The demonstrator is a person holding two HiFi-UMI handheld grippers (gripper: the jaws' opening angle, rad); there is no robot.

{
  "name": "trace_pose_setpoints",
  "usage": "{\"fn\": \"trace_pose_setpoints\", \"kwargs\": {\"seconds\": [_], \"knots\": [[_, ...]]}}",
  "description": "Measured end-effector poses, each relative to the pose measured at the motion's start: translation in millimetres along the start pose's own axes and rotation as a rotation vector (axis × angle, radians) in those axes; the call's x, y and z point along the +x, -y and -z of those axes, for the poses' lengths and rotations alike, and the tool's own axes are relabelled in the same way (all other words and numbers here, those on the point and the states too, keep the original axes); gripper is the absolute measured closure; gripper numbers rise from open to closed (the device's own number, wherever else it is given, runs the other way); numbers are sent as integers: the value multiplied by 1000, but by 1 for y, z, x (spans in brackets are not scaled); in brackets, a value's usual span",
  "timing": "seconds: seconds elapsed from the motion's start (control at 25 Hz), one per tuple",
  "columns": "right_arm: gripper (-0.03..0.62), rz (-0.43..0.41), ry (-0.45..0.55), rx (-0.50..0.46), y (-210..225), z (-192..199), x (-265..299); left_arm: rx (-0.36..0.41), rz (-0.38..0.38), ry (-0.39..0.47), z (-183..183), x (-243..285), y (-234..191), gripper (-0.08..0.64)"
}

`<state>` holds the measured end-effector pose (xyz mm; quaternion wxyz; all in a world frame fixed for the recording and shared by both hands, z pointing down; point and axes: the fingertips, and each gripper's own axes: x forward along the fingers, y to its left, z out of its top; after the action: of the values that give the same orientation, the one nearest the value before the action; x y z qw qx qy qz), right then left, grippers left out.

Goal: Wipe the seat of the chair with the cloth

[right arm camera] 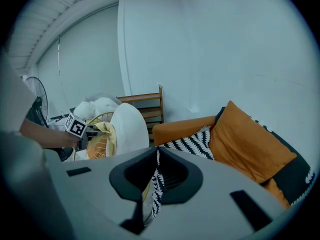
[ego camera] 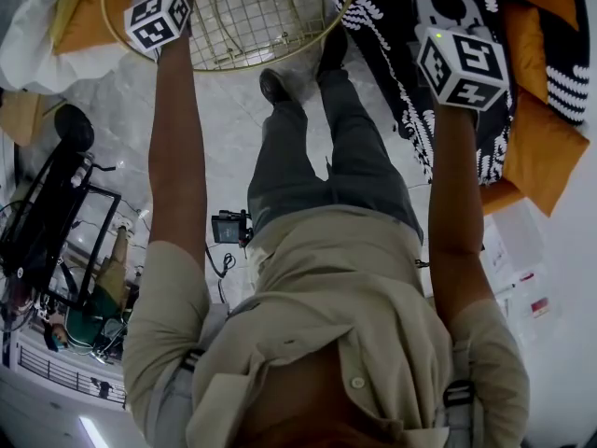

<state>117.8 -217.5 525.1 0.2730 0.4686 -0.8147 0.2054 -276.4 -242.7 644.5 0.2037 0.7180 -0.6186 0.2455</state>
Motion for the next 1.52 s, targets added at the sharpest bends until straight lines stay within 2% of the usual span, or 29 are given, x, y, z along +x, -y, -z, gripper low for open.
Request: {"fn": "trace_pose_setpoints", "kwargs": {"seconds": [0.08, 0.2, 0.32, 0.44, 0.52, 0.64, 0.84, 1.0, 1.12, 1.32, 1.4, 1.52], "knots": [[565, 3, -2, 1, 1, 1, 0, 5, 50, -4, 3, 8, 28, 506], [565, 7, -11, 7, 2, 7, 0, 26, 163, -20, 10, 20, 93, 506], [565, 10, -20, 11, 6, 13, -1, 62, 313, -51, 23, 30, 176, 506], [565, 20, -25, 16, 14, 18, -4, 131, 471, -93, 40, 33, 260, 506], [565, 28, -23, 19, 20, 19, -5, 157, 524, -108, 50, 34, 293, 506], [565, 38, -25, 23, 29, 22, -6, 136, 533, -124, 58, 36, 305, 506], [565, 42, -33, 28, 30, 27, -6, 123, 495, -124, 61, 34, 283, 506], [565, 25, -41, 18, 19, 28, 2, 102, 425, -113, 65, 36, 242, 507], [565, 10, -41, 7, 6, 23, 9, 44, 319, -92, 64, 31, 179, 507], [565, -10, -39, -7, -3, 18, 14, -49, 63, -75, 60, 18, 46, 507], [565, -15, -39, -10, -5, 16, 15, -69, -24, -75, 60, 8, -1, 508], [565, -21, -42, -15, -11, 14, 19, -64, -98, -78, 62, -6, -43, 508]]}}
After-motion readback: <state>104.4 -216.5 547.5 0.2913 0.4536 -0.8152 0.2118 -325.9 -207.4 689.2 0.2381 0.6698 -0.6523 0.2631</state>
